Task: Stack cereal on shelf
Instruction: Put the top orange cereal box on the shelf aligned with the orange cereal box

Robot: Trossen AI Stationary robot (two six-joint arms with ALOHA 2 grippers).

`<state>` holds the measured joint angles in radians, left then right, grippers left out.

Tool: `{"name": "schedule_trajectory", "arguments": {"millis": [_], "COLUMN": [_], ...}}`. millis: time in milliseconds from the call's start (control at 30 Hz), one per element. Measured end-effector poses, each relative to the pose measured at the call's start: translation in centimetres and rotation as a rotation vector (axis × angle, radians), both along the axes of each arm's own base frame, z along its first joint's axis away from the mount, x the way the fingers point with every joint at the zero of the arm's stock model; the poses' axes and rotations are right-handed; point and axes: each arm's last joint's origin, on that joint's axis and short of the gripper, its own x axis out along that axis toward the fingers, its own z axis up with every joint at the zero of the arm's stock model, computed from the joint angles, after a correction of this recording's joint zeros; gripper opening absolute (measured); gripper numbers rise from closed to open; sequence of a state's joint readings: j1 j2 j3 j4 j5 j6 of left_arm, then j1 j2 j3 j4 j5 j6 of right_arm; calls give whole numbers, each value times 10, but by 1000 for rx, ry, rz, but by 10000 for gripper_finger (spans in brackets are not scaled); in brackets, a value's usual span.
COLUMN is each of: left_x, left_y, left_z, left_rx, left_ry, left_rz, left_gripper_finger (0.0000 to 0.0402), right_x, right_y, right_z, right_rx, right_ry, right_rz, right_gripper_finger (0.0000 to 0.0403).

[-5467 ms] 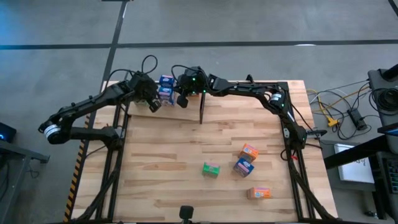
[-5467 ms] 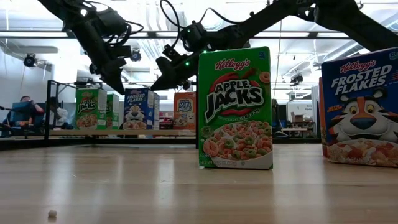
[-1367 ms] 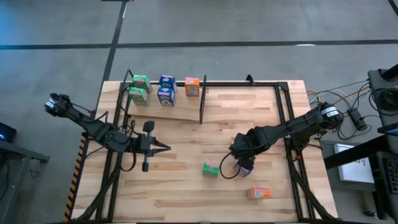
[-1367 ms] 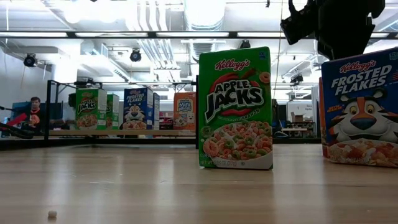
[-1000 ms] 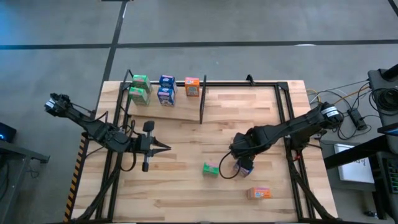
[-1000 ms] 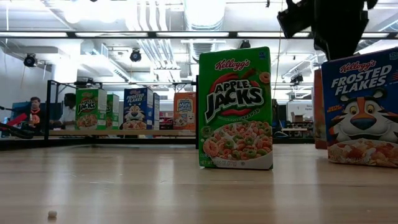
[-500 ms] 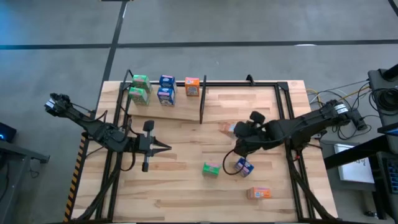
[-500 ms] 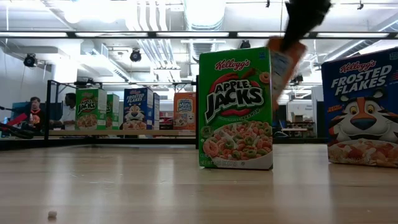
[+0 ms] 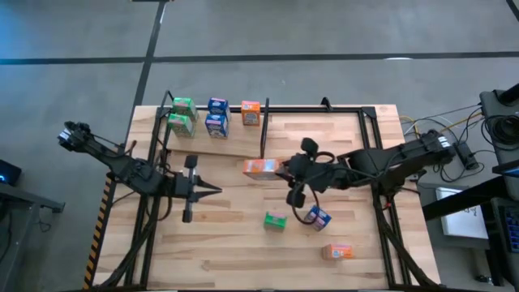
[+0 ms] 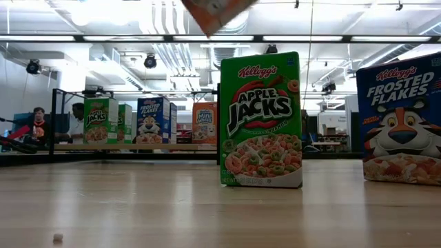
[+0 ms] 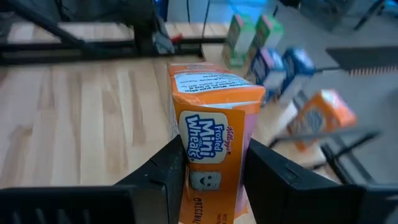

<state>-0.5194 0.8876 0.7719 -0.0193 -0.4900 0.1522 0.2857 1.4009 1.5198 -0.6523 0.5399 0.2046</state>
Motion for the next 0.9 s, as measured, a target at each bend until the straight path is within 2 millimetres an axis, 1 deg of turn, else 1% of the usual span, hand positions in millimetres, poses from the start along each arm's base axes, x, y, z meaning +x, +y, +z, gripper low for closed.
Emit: {"name": "schedule_trajectory", "arguments": {"millis": [133, 233, 333, 433, 667, 800, 900], "left_x": [-2, -5, -7, -9, -12, -14, -16], "left_y": [1, 3, 4, 5, 7, 8, 9], "left_z": [1, 2, 3, 5, 6, 8, 9], "left_rx": [-1, -1, 0, -5, -6, 9, 5], "left_ry": [-2, -2, -1, -10, -12, -24, -33], "left_rz": [-1, 0, 0, 0, 0, -2, 2], "left_gripper_finger": [0, 0, 0, 0, 0, 0, 0], "right_x": [20, 33, 46, 59, 87, 102, 111], "right_y": [-5, -12, -23, -36, -73, -98, -114], "right_z": [18, 26, 32, 34, 20, 8, -3], "right_rx": [-47, -77, -100, -117, -122, -153, -134], "right_ry": [-25, 3, 42, 97, 259, 322, 360], "right_rz": [4, -11, -36, -56, -80, -98, -73], "right_gripper_finger": [126, 125, 124, 124, 127, 127, 127]}}
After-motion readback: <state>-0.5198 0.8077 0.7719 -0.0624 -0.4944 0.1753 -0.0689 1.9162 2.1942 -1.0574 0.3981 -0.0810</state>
